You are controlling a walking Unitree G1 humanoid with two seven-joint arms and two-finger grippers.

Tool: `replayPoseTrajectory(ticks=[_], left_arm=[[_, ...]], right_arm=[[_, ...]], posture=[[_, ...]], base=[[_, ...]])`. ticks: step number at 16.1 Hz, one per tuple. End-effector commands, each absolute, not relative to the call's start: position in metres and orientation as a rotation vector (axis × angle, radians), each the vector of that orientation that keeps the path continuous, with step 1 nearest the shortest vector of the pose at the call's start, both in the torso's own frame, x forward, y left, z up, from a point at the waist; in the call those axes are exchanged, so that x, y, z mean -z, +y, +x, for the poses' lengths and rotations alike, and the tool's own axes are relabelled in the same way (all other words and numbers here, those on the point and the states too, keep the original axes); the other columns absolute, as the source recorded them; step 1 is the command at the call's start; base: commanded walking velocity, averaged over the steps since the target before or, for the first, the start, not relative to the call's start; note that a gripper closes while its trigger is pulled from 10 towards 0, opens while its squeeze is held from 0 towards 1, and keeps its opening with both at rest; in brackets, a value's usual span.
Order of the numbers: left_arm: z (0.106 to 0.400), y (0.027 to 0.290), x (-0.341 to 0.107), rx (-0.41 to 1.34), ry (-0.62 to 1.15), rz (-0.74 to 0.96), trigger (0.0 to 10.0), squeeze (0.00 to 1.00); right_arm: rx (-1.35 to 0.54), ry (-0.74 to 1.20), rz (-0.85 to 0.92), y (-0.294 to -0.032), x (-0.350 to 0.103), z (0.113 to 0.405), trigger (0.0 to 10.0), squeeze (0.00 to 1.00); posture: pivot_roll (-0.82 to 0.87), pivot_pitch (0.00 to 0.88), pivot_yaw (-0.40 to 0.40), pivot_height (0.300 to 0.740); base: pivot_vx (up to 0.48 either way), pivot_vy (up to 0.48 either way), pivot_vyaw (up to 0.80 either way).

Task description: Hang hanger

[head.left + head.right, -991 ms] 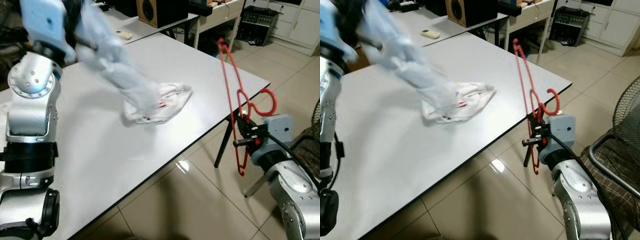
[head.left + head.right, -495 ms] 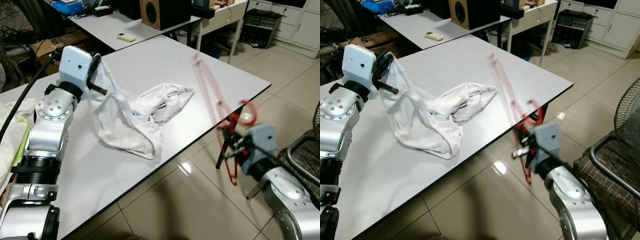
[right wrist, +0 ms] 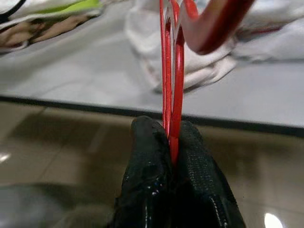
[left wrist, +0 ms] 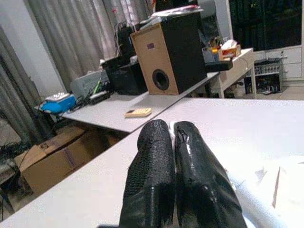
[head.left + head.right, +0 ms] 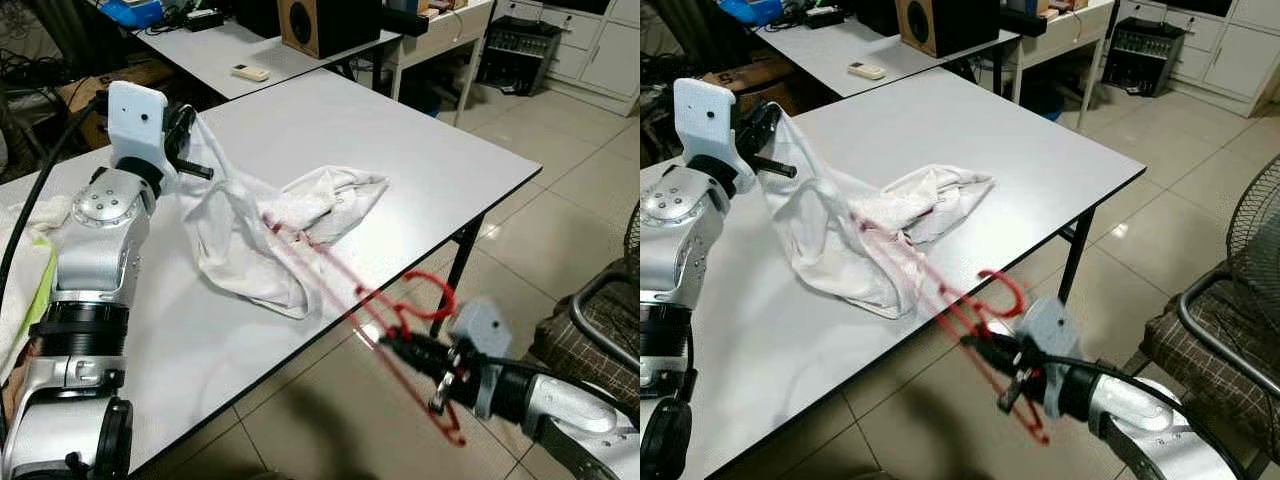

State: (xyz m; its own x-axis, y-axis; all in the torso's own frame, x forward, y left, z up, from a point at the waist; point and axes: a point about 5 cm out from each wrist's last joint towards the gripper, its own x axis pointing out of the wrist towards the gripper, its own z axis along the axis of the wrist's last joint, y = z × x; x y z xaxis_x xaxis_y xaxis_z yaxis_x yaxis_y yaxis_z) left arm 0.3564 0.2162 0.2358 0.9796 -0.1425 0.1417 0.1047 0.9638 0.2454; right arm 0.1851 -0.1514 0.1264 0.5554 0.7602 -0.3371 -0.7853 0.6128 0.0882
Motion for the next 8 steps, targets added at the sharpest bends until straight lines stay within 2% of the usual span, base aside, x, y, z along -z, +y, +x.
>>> replayPoseTrajectory(ticks=[1,5,8], left_arm=[[0.355,0.22,-0.237,0.106,-0.156,0.242,0.0,0.0],[0.35,0.22,-0.24,0.111,-0.168,0.241,0.0,0.0],[0.343,0.211,-0.245,0.199,-0.197,0.253,0.0,0.0]], right_arm=[[-0.946,0.369,-0.062,-0.15,-0.13,0.184,10.0,0.0],[-0.949,0.49,-0.071,-0.159,-0.119,0.185,10.0,0.0],[-0.904,0.586,-0.066,-0.165,-0.107,0.194,10.0,0.0]], posture=[[-0.08,0.0,0.086,0.74],[-0.06,0.0,0.066,0.74],[-0.04,0.0,0.047,0.74]], base=[[0.0,0.0,0.0],[0.0,0.0,0.0],[0.0,0.0,0.0]])
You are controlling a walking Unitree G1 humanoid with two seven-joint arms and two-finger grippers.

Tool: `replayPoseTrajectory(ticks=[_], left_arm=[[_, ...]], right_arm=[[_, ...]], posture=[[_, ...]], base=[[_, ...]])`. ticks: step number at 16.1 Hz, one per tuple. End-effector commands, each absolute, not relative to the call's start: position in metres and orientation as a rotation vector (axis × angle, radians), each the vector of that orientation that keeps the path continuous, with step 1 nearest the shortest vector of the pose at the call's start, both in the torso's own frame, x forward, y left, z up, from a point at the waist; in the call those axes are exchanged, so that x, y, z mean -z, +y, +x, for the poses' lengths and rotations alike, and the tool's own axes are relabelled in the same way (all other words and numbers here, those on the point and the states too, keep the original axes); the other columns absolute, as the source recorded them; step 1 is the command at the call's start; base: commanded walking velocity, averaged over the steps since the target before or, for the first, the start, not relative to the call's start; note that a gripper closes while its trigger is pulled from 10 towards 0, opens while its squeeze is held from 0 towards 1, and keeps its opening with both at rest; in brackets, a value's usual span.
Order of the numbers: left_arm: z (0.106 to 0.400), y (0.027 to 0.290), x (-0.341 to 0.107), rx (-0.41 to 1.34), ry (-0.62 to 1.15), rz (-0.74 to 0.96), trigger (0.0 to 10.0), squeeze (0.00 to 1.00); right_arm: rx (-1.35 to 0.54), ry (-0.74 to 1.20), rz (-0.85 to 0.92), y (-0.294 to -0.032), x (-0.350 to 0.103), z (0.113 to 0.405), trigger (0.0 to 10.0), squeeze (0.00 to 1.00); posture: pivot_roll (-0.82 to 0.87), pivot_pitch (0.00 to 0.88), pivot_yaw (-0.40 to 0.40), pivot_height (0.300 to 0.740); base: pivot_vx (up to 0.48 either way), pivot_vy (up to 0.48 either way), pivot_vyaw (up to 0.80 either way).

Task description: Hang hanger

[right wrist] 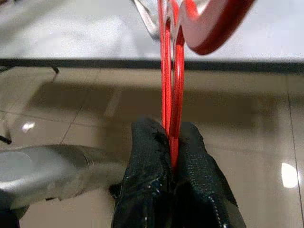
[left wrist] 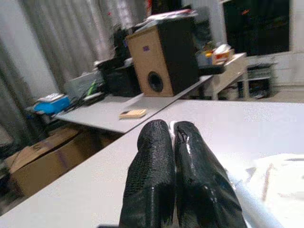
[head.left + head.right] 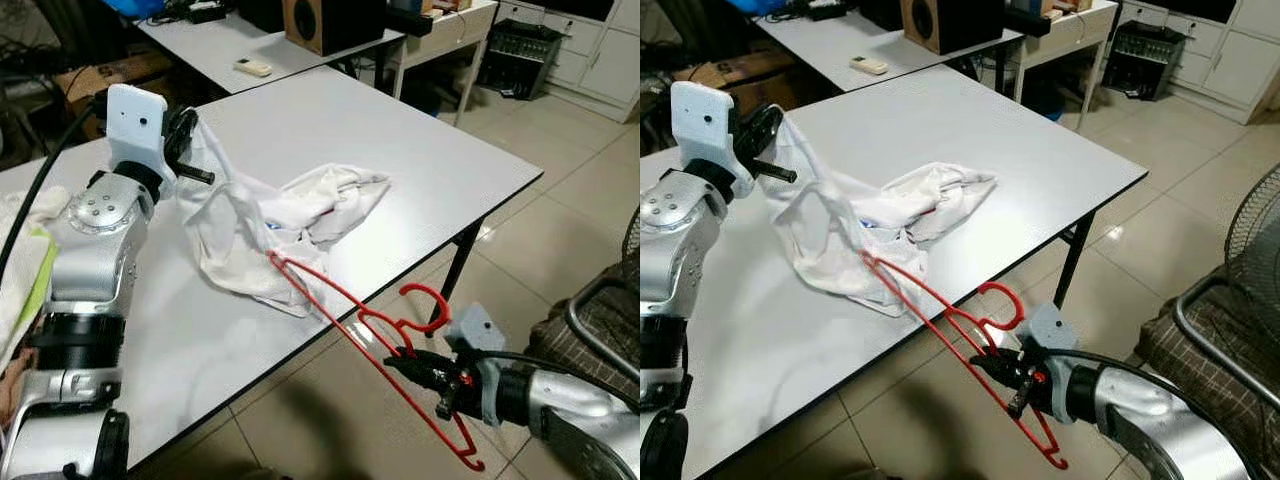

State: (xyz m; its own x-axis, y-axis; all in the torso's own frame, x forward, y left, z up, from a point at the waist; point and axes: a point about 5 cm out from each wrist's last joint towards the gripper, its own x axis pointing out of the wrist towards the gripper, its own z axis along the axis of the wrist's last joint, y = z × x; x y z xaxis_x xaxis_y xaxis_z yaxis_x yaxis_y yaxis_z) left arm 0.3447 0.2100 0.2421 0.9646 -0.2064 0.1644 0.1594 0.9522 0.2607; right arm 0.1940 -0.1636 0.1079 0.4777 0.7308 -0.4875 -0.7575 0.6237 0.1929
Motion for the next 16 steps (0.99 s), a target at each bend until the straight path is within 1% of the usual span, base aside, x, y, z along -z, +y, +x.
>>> replayPoseTrajectory(ticks=[1,3,5,7,8,9,10,11,13,14,15,16], left_arm=[[0.341,0.208,-0.245,0.23,-0.194,0.262,0.0,0.0],[0.338,0.207,-0.245,0.244,-0.191,0.267,0.0,0.0],[0.336,0.212,-0.248,0.223,-0.197,0.266,0.0,0.0],[0.335,0.213,-0.249,0.217,-0.197,0.265,0.0,0.0],[0.334,0.215,-0.25,0.196,-0.203,0.263,0.0,0.0],[0.334,0.22,-0.258,0.146,-0.248,0.228,0.0,0.0],[0.334,0.225,-0.266,0.111,-0.293,0.177,0.0,0.0],[0.333,0.228,-0.269,0.103,-0.309,0.13,0.0,0.0],[0.329,0.231,-0.228,0.117,-0.152,0.068,0.0,0.0],[0.322,0.23,-0.195,0.12,-0.031,0.087,0.0,0.0],[0.315,0.227,-0.175,0.125,0.045,0.124,0.0,0.0],[0.309,0.226,-0.165,0.101,0.08,0.111,0.0,0.0]], right_arm=[[-0.876,0.601,-0.041,-0.167,-0.105,0.201,10.0,0.0],[-0.844,0.61,-0.028,-0.171,-0.103,0.209,10.0,0.0],[-0.771,0.591,-0.031,-0.181,-0.107,0.227,10.0,0.0],[-0.753,0.564,-0.032,-0.185,-0.112,0.234,10.0,0.0],[-0.717,0.522,-0.056,-0.191,-0.118,0.243,10.0,0.0],[-0.653,0.425,-0.097,-0.199,-0.131,0.256,10.0,0.0],[-0.592,0.336,-0.096,-0.206,-0.145,0.267,10.0,0.0],[-0.559,0.218,-0.043,-0.212,-0.167,0.276,10.0,0.0],[-0.61,0.229,-0.043,-0.205,-0.165,0.27,10.0,0.0],[-0.656,0.265,-0.047,-0.197,-0.156,0.263,10.0,0.0],[-0.684,0.289,-0.05,-0.191,-0.148,0.258,10.0,0.0],[-0.723,0.296,-0.034,-0.185,-0.143,0.252,10.0,0.0]], posture=[[-0.04,0.0,0.043,0.74],[-0.03,0.0,0.037,0.74],[-0.03,0.0,0.026,0.74],[-0.03,0.0,0.021,0.74],[-0.03,0.0,0.021,0.74],[-0.03,0.0,0.019,0.74],[-0.03,0.0,0.019,0.74],[-0.03,0.0,0.019,0.74],[-0.03,0.0,0.022,0.74],[-0.03,0.0,0.023,0.74],[-0.03,0.0,0.023,0.74],[-0.03,0.0,0.021,0.74]], base=[[0.0,0.0,0.0],[0.0,0.0,0.0],[0.0,0.0,0.0],[0.0,0.0,0.0],[0.0,0.0,0.0],[0.0,0.0,0.0],[0.0,0.0,0.0],[0.0,0.0,0.0],[0.0,0.0,0.0],[0.0,0.0,0.0],[0.0,0.0,0.0],[0.0,0.0,0.0]])
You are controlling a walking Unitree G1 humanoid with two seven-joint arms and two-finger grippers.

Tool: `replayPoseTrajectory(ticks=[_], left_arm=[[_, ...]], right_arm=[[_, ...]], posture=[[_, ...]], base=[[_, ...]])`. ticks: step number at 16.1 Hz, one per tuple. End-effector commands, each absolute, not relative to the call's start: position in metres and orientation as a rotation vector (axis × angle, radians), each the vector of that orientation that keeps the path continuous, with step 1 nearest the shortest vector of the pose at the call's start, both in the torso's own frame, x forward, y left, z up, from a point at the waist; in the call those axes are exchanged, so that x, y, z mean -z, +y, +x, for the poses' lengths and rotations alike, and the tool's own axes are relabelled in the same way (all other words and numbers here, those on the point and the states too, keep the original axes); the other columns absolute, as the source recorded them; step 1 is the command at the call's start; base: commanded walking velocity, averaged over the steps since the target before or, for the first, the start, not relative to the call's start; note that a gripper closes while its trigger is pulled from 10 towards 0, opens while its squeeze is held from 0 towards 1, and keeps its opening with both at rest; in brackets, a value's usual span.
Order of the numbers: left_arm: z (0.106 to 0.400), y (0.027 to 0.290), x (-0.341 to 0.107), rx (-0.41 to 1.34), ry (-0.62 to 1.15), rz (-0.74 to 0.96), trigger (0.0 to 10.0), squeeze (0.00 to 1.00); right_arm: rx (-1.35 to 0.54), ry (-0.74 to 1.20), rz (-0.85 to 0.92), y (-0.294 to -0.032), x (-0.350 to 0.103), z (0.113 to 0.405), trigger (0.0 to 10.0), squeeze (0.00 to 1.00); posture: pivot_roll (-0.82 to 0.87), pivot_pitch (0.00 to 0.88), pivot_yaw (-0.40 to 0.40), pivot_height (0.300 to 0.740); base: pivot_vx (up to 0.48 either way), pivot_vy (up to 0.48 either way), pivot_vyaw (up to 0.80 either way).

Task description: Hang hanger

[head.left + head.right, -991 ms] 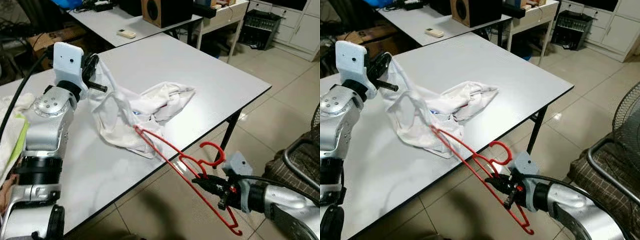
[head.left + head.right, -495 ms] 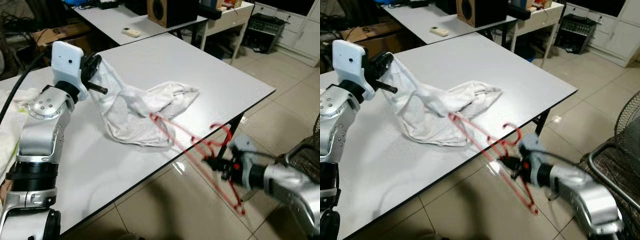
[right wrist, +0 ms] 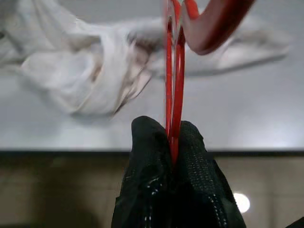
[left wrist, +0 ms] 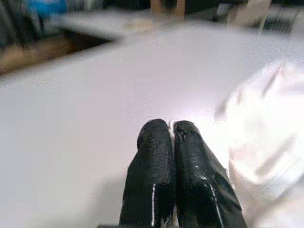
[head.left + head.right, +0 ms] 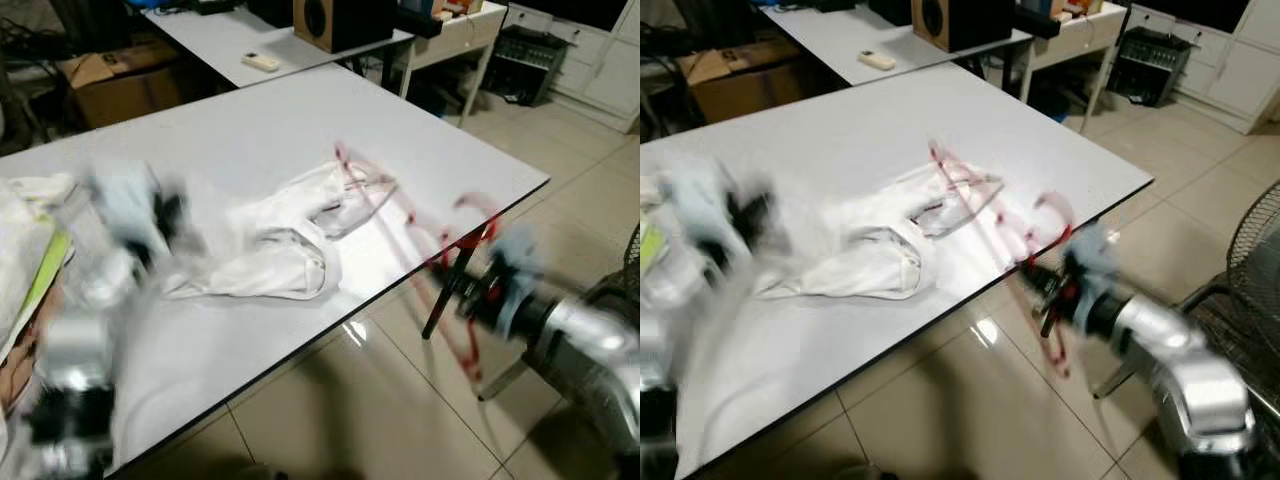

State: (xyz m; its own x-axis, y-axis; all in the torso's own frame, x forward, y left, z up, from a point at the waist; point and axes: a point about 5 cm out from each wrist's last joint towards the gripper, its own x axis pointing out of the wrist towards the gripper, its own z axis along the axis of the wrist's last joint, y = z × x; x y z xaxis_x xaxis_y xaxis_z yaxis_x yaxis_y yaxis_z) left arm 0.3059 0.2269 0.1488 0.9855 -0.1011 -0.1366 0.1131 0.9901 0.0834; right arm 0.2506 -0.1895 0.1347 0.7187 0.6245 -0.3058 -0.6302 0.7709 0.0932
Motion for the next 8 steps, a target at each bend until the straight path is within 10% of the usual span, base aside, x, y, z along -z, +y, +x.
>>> replayPoseTrajectory(ticks=[1,3,4,5,8], left_arm=[[0.309,0.227,-0.163,0.095,0.093,0.144,0.0,0.0],[0.313,0.234,-0.163,0.047,0.115,0.223,0.0,0.0],[0.317,0.246,-0.167,-0.009,0.127,0.245,10.0,0.09],[0.318,0.253,-0.169,-0.04,0.131,0.266,10.0,1.0],[0.325,0.281,-0.183,-0.151,0.13,0.304,10.0,1.0]], right_arm=[[-0.761,0.291,-0.018,-0.18,-0.144,0.246,10.0,0.0],[-0.828,0.292,0.001,-0.176,-0.145,0.235,10.0,0.0],[-0.831,0.303,-0.004,-0.177,-0.143,0.228,10.0,0.0],[-0.824,0.304,-0.002,-0.178,-0.143,0.227,10.0,0.0],[-0.777,0.319,0.007,-0.182,-0.139,0.221,10.0,0.0]], posture=[[-0.02,0.0,0.021,0.74],[-0.03,0.0,0.029,0.74],[-0.04,0.0,0.04,0.74],[-0.04,0.0,0.044,0.74],[-0.05,0.0,0.051,0.74]], base=[[0.0,0.0,0.0],[0.0,0.0,0.0],[0.0,0.0,0.0],[0.0,0.0,0.0],[0.0,0.0,0.0]])
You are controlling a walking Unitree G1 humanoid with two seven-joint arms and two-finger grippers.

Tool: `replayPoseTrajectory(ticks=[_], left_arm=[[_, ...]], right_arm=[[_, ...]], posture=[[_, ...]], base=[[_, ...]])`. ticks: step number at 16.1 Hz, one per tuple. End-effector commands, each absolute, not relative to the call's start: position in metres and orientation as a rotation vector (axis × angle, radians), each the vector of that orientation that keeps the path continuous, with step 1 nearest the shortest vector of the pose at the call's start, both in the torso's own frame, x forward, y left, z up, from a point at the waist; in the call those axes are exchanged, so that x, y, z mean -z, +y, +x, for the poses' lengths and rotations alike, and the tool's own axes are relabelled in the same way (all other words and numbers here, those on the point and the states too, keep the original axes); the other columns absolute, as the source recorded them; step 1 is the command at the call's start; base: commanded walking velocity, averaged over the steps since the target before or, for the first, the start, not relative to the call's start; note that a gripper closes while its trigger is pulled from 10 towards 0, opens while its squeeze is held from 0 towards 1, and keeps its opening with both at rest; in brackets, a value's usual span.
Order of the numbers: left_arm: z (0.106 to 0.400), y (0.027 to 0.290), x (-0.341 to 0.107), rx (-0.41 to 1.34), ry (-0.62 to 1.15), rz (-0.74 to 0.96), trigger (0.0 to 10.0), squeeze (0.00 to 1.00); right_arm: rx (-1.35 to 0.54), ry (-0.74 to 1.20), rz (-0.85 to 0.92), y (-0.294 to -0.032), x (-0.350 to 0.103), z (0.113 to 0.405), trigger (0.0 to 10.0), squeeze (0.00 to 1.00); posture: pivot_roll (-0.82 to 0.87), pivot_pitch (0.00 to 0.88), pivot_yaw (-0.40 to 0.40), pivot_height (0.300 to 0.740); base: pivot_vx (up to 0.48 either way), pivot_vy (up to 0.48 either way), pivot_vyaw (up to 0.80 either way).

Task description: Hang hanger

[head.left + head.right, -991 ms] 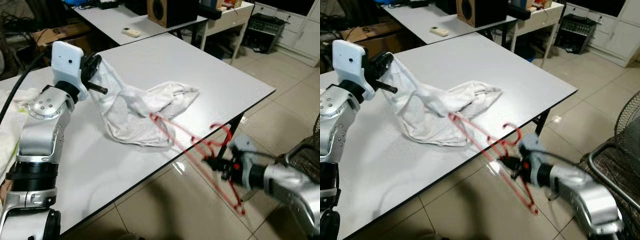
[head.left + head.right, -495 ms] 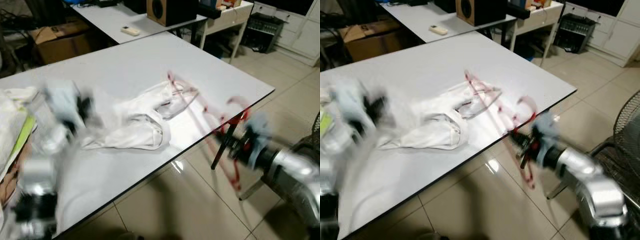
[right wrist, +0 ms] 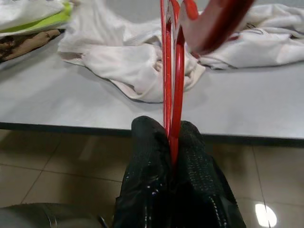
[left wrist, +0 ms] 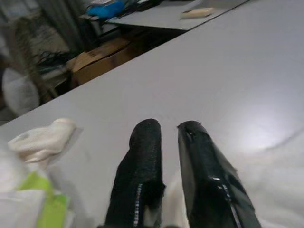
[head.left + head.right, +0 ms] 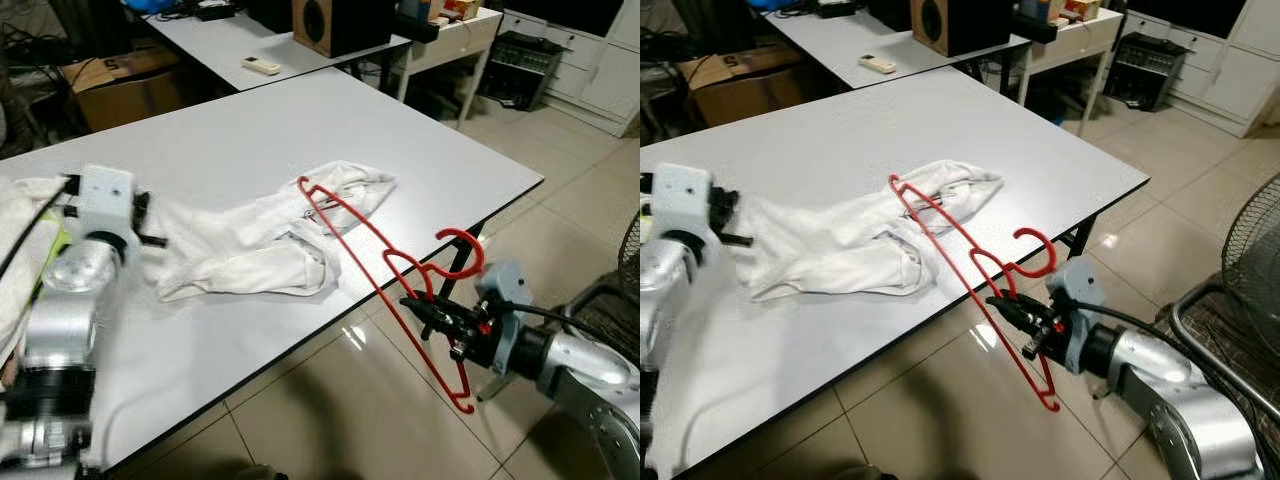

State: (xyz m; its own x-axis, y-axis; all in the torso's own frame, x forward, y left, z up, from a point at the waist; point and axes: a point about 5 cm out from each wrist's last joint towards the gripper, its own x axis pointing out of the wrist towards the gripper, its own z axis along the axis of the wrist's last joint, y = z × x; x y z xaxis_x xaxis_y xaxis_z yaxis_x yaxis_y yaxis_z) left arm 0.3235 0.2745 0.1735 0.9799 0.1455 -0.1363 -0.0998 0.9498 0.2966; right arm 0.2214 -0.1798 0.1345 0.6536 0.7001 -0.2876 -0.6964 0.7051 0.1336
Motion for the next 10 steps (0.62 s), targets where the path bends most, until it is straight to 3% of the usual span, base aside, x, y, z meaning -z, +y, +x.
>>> replayPoseTrajectory(ticks=[1,3,4,5,7,10], left_arm=[[0.329,0.282,-0.187,-0.139,0.124,0.292,10.0,1.0],[0.335,0.286,-0.194,-0.154,0.11,0.258,10.0,1.0],[0.339,0.281,-0.2,-0.095,0.079,0.276,10.0,0.0],[0.341,0.259,-0.207,0.106,0.022,0.267,10.0,0.0],[0.33,0.232,-0.189,0.422,0.125,0.449,10.0,0.0],[0.325,0.225,-0.162,0.555,0.263,0.634,10.0,0.0]], right_arm=[[-0.765,0.33,0.008,-0.183,-0.137,0.219,10.0,0.0],[-0.749,0.35,0.001,-0.185,-0.133,0.213,10.0,0.0],[-0.743,0.351,0.003,-0.185,-0.133,0.211,10.0,0.0],[-0.747,0.356,0.006,-0.184,-0.133,0.207,10.0,0.0],[-0.756,0.371,0.0,-0.183,-0.132,0.203,10.0,0.0],[-0.756,0.381,-0.01,-0.183,-0.131,0.201,10.0,0.0]], posture=[[-0.05,0.0,0.055,0.74],[-0.05,0.0,0.055,0.74],[-0.07,0.0,0.061,0.74],[-0.07,0.0,0.062,0.74],[-0.08,0.0,0.066,0.74],[-0.08,0.0,0.068,0.74]], base=[[0.0,0.0,0.0],[0.0,0.0,0.0],[0.0,0.0,0.0],[0.0,0.0,0.0],[0.0,0.0,0.0],[0.0,0.0,0.0]])
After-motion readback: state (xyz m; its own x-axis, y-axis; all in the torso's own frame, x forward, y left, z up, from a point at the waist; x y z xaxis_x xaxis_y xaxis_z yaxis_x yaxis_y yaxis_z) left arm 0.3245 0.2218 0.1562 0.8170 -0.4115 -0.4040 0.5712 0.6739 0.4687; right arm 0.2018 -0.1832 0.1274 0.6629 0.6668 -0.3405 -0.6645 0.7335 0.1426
